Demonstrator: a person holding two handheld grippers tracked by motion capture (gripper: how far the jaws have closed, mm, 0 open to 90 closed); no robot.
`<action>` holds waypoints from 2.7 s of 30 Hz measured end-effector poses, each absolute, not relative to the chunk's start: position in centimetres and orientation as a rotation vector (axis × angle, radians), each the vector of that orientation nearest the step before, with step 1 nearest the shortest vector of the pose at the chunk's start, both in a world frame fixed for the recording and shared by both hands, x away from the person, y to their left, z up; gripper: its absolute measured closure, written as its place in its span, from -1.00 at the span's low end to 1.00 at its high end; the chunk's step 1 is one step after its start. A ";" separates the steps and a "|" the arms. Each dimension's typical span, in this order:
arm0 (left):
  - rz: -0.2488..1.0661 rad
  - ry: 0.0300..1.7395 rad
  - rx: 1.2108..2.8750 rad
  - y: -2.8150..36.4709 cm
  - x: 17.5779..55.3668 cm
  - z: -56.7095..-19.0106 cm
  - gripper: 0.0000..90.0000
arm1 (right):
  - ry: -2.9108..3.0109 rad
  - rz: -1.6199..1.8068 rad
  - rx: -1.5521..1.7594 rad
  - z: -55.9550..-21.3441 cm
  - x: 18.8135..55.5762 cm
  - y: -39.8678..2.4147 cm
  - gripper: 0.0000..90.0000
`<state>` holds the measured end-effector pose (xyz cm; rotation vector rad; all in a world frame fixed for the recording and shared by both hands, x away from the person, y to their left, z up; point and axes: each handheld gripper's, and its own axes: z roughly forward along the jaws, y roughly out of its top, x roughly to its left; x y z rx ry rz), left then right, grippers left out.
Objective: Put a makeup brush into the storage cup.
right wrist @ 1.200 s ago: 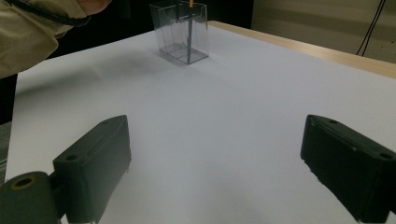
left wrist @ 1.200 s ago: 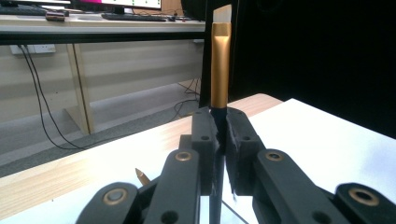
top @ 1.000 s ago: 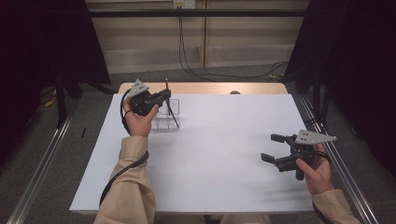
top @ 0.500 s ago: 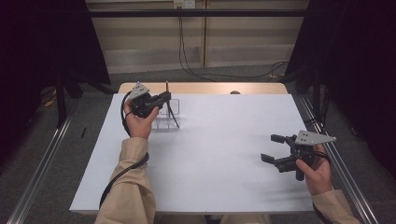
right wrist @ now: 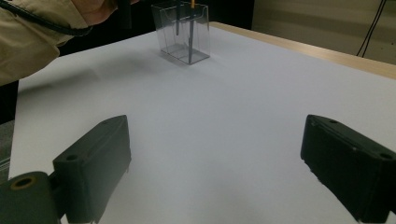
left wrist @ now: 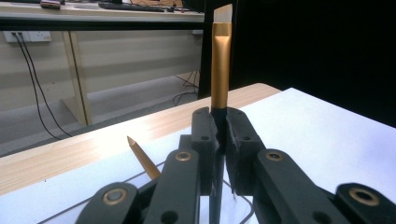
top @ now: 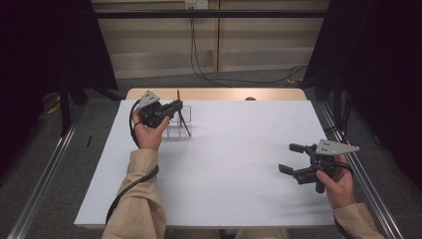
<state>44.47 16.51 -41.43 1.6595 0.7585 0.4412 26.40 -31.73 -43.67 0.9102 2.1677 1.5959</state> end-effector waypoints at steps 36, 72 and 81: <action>0.325 0.759 1.650 17.9 42.6 -41.6 -0.64 | 2.169 1.594 0.900 -43.5 26.3 -31.5 -0.82; 0.279 0.727 1.670 19.1 39.5 -42.6 -0.95 | 2.164 1.586 0.902 -43.4 26.2 -31.5 -0.82; 0.269 0.722 1.669 19.7 38.5 -42.8 -0.96 | 2.166 1.583 0.904 -43.5 26.1 -31.6 -0.82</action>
